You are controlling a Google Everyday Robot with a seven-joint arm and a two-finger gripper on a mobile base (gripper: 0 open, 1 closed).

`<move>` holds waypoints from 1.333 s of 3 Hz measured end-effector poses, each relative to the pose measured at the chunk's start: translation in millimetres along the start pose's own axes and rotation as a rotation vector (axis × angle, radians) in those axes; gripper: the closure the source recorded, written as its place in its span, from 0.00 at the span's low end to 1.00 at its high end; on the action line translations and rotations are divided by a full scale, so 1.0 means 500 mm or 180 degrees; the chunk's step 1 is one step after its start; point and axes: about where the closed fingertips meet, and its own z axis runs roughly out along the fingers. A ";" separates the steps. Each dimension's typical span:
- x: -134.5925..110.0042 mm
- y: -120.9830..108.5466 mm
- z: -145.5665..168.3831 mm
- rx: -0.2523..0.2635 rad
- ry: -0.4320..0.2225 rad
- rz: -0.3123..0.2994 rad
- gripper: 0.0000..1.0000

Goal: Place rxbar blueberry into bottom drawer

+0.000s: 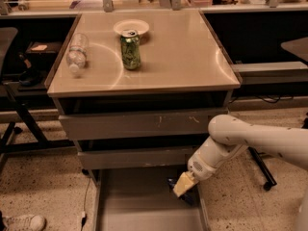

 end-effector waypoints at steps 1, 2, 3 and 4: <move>-0.008 -0.022 0.114 -0.0453 -0.0225 0.0123 1.00; 0.012 -0.026 0.163 -0.0600 -0.0157 0.0196 1.00; 0.008 -0.030 0.203 -0.0736 -0.0142 0.0216 1.00; -0.032 -0.061 0.282 -0.0964 -0.0361 0.0305 1.00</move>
Offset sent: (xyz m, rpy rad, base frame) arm -0.0050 0.0210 -0.0468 0.1249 0.0539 -0.0483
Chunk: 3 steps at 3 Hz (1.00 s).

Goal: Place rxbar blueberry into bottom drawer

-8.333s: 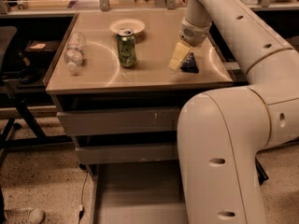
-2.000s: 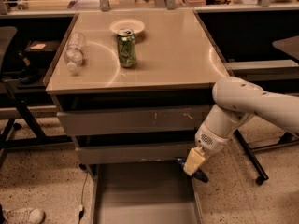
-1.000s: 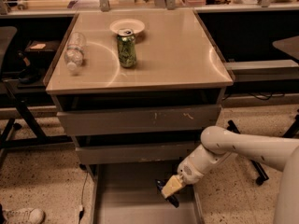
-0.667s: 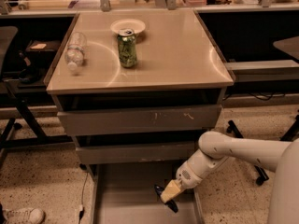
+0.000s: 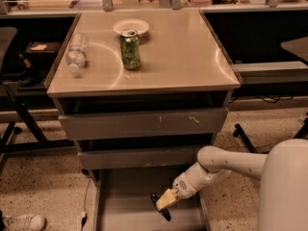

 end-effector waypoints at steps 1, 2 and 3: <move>-0.027 -0.074 0.061 -0.0197 -0.0327 0.0188 1.00; -0.030 -0.120 0.112 -0.0339 -0.0485 0.0346 1.00; -0.030 -0.120 0.112 -0.0339 -0.0484 0.0346 1.00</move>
Offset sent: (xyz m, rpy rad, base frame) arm 0.0282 0.0238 -0.1281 0.1662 0.0892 -0.3146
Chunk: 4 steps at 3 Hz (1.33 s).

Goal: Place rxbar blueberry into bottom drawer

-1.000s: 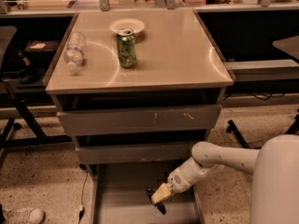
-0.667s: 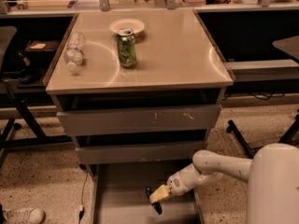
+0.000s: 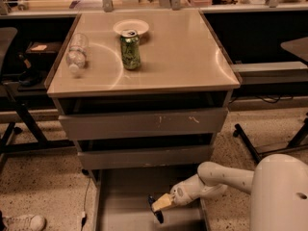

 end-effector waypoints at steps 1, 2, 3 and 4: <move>0.008 -0.040 0.045 -0.0050 -0.0119 0.0173 1.00; 0.006 -0.086 0.097 -0.0067 -0.0305 0.0343 1.00; -0.009 -0.118 0.131 -0.0012 -0.0440 0.0425 1.00; -0.038 -0.148 0.148 0.0116 -0.0556 0.0474 1.00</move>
Offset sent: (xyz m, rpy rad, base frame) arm 0.0041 0.0289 -0.1013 0.0277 0.0709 -0.2349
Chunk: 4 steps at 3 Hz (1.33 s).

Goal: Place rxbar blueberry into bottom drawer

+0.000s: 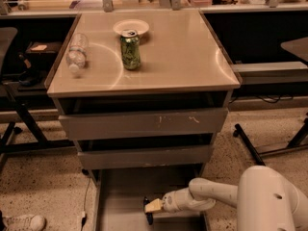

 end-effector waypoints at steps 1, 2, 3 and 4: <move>-0.036 -0.029 0.010 0.0064 -0.0131 0.0047 1.00; -0.075 -0.053 0.015 0.0167 -0.0167 0.0047 1.00; -0.089 -0.079 0.024 0.0282 -0.0131 0.0099 1.00; -0.090 -0.080 0.025 0.0287 -0.0128 0.0100 0.82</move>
Offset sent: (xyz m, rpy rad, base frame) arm 0.0684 -0.0096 -0.0334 -0.0881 -0.0353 -0.0764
